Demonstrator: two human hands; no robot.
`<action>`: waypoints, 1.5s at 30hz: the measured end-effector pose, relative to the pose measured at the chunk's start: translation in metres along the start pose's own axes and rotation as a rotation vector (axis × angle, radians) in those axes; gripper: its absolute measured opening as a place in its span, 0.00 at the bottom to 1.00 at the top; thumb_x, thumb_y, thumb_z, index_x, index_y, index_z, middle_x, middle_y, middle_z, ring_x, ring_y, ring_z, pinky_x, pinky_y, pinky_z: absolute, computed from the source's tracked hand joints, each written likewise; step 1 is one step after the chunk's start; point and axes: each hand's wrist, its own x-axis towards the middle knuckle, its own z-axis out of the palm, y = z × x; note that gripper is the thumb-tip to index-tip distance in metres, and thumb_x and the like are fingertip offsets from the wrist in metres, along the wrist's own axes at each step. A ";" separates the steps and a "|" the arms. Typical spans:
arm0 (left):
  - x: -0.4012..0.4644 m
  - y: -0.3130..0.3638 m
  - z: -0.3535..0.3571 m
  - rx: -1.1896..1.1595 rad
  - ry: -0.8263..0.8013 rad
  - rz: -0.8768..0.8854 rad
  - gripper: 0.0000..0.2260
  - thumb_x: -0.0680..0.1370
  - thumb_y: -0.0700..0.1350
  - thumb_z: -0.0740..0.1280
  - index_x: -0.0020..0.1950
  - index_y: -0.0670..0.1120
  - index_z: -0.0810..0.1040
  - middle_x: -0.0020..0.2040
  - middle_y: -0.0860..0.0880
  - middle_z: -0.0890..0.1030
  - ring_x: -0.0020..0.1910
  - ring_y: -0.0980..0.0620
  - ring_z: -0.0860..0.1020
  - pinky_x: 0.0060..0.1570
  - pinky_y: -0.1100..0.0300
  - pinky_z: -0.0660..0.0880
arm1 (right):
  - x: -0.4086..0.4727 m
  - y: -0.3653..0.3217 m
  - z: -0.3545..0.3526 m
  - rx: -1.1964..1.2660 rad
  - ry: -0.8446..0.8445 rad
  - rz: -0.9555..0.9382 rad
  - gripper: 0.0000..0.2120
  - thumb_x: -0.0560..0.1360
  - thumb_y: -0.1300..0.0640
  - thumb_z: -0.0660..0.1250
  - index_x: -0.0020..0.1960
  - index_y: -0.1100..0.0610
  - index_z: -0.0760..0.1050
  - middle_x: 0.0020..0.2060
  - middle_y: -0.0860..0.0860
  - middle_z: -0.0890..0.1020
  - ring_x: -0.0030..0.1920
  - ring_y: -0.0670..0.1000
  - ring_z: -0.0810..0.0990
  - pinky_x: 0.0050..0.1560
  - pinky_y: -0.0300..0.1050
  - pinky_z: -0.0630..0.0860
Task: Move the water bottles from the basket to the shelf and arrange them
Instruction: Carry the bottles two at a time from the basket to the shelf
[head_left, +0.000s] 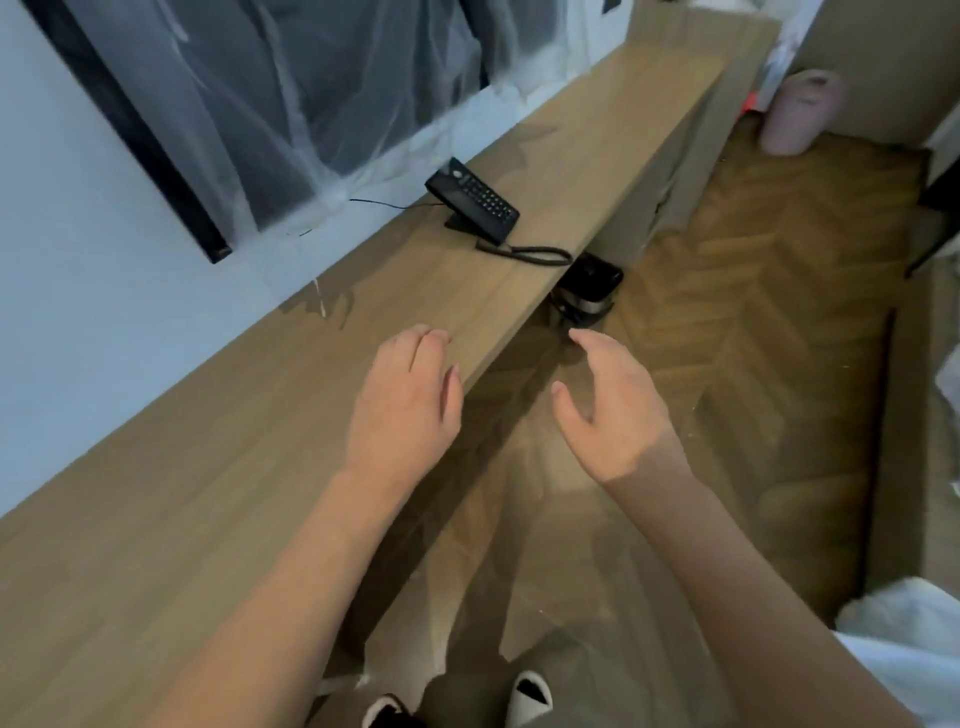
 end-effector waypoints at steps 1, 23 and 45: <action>0.010 0.013 0.008 -0.012 -0.005 0.033 0.15 0.81 0.46 0.62 0.65 0.41 0.75 0.62 0.43 0.77 0.62 0.46 0.74 0.65 0.55 0.69 | 0.001 0.013 -0.010 0.002 0.028 0.018 0.25 0.79 0.54 0.64 0.74 0.58 0.65 0.70 0.53 0.72 0.72 0.52 0.68 0.71 0.41 0.59; 0.342 0.138 0.209 -0.244 -0.004 0.403 0.12 0.79 0.43 0.63 0.61 0.40 0.75 0.56 0.43 0.78 0.54 0.44 0.76 0.56 0.52 0.73 | 0.238 0.203 -0.108 -0.134 0.257 0.284 0.25 0.79 0.54 0.64 0.75 0.54 0.63 0.70 0.51 0.71 0.68 0.50 0.70 0.69 0.42 0.65; 0.658 0.310 0.404 -0.270 -0.052 0.512 0.14 0.80 0.45 0.64 0.64 0.40 0.76 0.59 0.44 0.79 0.59 0.48 0.77 0.61 0.56 0.76 | 0.511 0.466 -0.213 -0.104 0.333 0.412 0.25 0.79 0.55 0.65 0.74 0.56 0.65 0.70 0.50 0.72 0.71 0.48 0.68 0.68 0.37 0.58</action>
